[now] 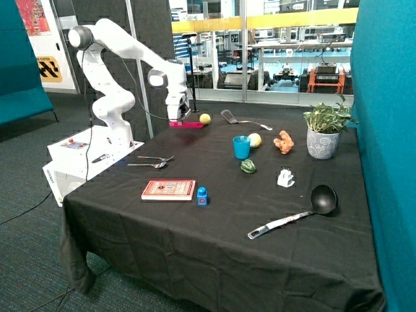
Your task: Set the table
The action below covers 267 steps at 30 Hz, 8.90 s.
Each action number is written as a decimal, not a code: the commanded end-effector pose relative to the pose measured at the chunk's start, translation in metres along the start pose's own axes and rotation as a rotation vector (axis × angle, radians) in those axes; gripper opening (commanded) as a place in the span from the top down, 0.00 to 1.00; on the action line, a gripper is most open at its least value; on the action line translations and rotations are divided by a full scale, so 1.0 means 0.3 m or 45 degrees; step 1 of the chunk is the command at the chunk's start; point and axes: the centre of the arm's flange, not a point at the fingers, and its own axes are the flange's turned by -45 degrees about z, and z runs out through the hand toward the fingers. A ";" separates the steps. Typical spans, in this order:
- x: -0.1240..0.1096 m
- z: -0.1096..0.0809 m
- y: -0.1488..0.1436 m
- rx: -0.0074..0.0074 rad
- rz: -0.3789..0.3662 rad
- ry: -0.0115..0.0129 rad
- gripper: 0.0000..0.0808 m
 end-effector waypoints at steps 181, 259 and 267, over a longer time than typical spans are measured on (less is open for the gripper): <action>0.447 -0.112 0.218 -0.0095 0.076 -0.0030 0.59; 0.929 0.025 0.419 -0.0098 0.311 -0.0021 0.49; 0.956 0.010 0.430 -0.0098 0.298 -0.0021 0.48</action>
